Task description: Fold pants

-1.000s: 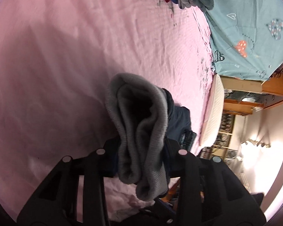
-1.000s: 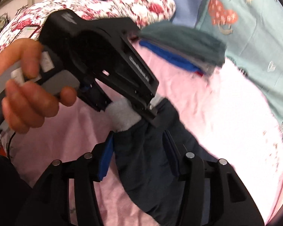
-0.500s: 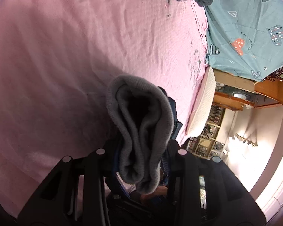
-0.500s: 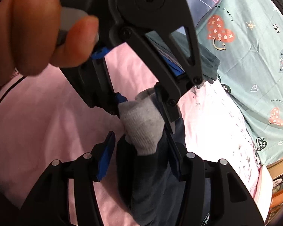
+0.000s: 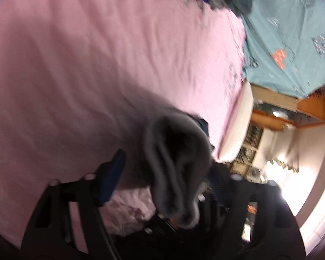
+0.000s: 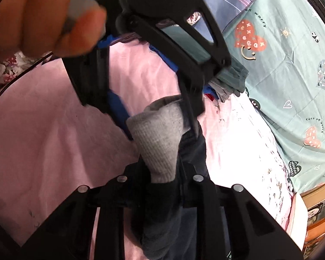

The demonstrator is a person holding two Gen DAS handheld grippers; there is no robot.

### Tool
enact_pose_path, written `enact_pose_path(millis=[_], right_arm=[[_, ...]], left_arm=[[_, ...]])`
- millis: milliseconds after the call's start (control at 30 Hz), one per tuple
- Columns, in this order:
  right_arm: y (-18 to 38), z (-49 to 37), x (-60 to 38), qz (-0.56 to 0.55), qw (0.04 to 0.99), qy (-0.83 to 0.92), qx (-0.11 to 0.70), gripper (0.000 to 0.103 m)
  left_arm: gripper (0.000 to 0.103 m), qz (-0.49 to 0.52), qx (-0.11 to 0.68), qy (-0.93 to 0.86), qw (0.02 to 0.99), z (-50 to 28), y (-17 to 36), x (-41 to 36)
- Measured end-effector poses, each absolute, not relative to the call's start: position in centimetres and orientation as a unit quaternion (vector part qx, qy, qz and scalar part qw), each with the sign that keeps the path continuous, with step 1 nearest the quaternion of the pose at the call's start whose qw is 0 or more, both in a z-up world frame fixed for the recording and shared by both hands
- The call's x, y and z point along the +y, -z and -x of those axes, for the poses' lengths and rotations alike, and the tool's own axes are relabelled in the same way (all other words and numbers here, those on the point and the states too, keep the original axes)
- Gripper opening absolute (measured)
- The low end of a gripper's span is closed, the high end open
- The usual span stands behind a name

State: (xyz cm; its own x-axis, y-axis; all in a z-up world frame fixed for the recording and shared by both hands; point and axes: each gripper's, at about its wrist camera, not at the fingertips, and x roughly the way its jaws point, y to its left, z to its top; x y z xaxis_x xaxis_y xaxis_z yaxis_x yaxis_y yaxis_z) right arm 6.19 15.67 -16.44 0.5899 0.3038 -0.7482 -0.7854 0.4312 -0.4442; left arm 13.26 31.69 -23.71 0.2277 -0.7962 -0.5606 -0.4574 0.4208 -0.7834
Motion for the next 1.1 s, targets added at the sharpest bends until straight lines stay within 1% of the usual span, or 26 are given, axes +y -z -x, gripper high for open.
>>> enact_pose_path(millis=[33, 100, 200, 267, 333, 367, 400, 433, 467, 500, 567, 700, 800, 833, 867, 933, 1033, 1100], right_arm=[[16.4, -6.0, 15.6, 0.407, 0.793, -0.344, 0.296, 0.024], [16.1, -5.9, 15.3, 0.404, 0.793, -0.344, 0.298, 0.024], [16.0, -6.1, 15.2, 0.399, 0.795, -0.345, 0.300, 0.024], [16.1, -6.7, 15.2, 0.390, 0.796, -0.349, 0.305, 0.024], [16.8, -7.7, 15.0, 0.384, 0.795, -0.351, 0.312, 0.024], [16.9, -7.7, 15.0, 0.382, 0.794, -0.354, 0.313, 0.024], [17.1, -7.7, 14.9, 0.380, 0.793, -0.358, 0.315, 0.025], [17.2, -8.0, 14.7, 0.377, 0.791, -0.361, 0.319, 0.027], [17.2, -8.1, 14.5, 0.370, 0.789, -0.367, 0.325, 0.031], [16.8, -8.5, 13.9, 0.353, 0.791, -0.374, 0.332, 0.033], [15.5, -9.3, 12.2, 0.313, 0.802, -0.377, 0.341, 0.039], [13.7, -11.7, 6.3, 0.199, 0.827, -0.361, 0.382, 0.039], [12.6, -12.1, 3.1, 0.142, 0.832, -0.361, 0.398, 0.039], [12.2, -11.8, 2.2, 0.125, 0.833, -0.361, 0.401, 0.041], [11.7, -11.9, 1.2, 0.108, 0.834, -0.358, 0.405, 0.045], [11.2, -12.2, -0.4, 0.086, 0.843, -0.333, 0.414, 0.051], [11.9, -13.3, -1.1, 0.077, 0.841, -0.315, 0.433, 0.051], [12.4, -12.9, 0.6, 0.085, 0.815, -0.366, 0.441, 0.051]], left_arm=[[0.086, 0.524, 0.609, 0.136, 0.580, -13.2, 24.0, 31.7], [0.088, 0.526, 0.614, 0.133, 0.572, -13.2, 24.3, 31.1], [0.087, 0.524, 0.606, 0.144, 0.581, -13.2, 24.1, 30.2], [0.076, 0.526, 0.595, 0.151, 0.589, -13.1, 24.0, 29.8], [0.041, 0.522, 0.590, 0.175, 0.590, -13.0, 23.6, 29.0], [0.034, 0.519, 0.591, 0.183, 0.590, -13.0, 23.5, 28.5], [0.031, 0.513, 0.591, 0.181, 0.595, -12.9, 23.4, 28.1], [0.027, 0.505, 0.593, 0.174, 0.602, -12.8, 23.3, 27.9], [0.026, 0.507, 0.592, 0.169, 0.604, -12.8, 23.4, 27.9], [0.025, 0.514, 0.587, 0.165, 0.603, -12.7, 23.5, 28.1], [0.024, 0.536, 0.576, 0.171, 0.593, -12.6, 23.8, 28.4], [0.024, 0.538, 0.558, 0.219, 0.592, -12.8, 22.9, 27.3], [0.023, 0.539, 0.558, 0.230, 0.587, -13.2, 22.8, 26.0], [0.023, 0.538, 0.555, 0.224, 0.593, -13.4, 23.0, 26.0], [0.023, 0.542, 0.553, 0.220, 0.592, -13.5, 23.1, 26.1], [0.023, 0.550, 0.556, 0.211, 0.587, -13.7, 23.5, 26.5], [0.023, 0.528, 0.574, 0.189, 0.597, -13.6, 23.6, 26.8], [0.023, 0.526, 0.581, 0.185, 0.593, -13.4, 23.9, 27.2]])
